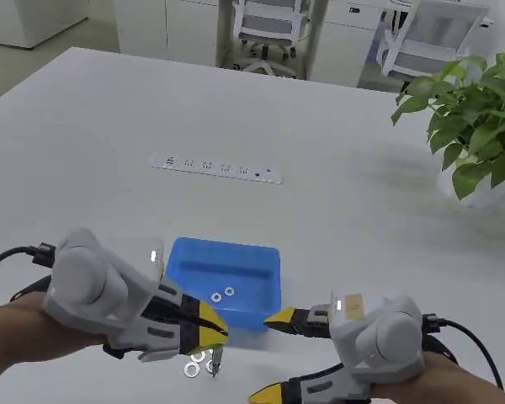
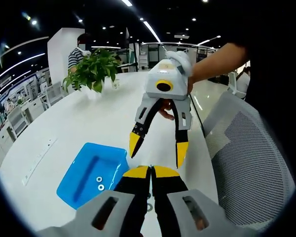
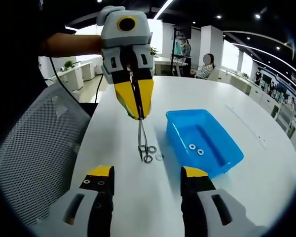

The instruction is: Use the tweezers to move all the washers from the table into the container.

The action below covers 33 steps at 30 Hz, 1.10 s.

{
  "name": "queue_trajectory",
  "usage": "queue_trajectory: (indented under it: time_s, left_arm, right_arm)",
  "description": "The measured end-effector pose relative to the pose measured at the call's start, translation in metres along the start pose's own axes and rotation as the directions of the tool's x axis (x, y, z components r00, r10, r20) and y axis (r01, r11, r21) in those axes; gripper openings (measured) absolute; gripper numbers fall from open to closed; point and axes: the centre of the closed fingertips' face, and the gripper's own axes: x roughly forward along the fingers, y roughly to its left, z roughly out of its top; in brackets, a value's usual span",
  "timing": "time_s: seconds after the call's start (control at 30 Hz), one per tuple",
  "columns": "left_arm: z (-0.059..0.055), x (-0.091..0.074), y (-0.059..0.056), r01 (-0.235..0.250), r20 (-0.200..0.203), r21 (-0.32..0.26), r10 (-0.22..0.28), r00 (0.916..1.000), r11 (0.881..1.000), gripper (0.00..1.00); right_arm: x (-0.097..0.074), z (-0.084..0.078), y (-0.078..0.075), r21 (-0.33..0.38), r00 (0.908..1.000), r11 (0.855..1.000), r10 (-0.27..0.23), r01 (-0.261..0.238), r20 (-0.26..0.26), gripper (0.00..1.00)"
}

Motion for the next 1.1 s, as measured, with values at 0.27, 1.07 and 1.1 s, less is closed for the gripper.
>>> queue_trajectory:
  time_s: [0.27,1.07,1.1]
  left_arm:
    - [-0.001,0.000,0.002,0.011,-0.005,0.002,-0.011,0.9999,1.000,0.05]
    - [-0.002,0.000,-0.001,0.042,-0.011,0.006,-0.042,0.9991,0.999,0.05]
    - [-0.002,0.000,-0.001,0.042,-0.011,0.006,-0.042,0.9990,0.999,0.05]
  right_arm:
    - [0.013,0.003,0.001,-0.034,0.9991,0.999,0.042,-0.042,-0.002,0.42]
    - [0.048,0.014,0.009,-0.154,0.9890,0.977,0.141,-0.146,-0.044,0.11]
    - [0.049,0.013,0.009,-0.164,0.9888,0.975,0.141,-0.147,-0.048,0.11]
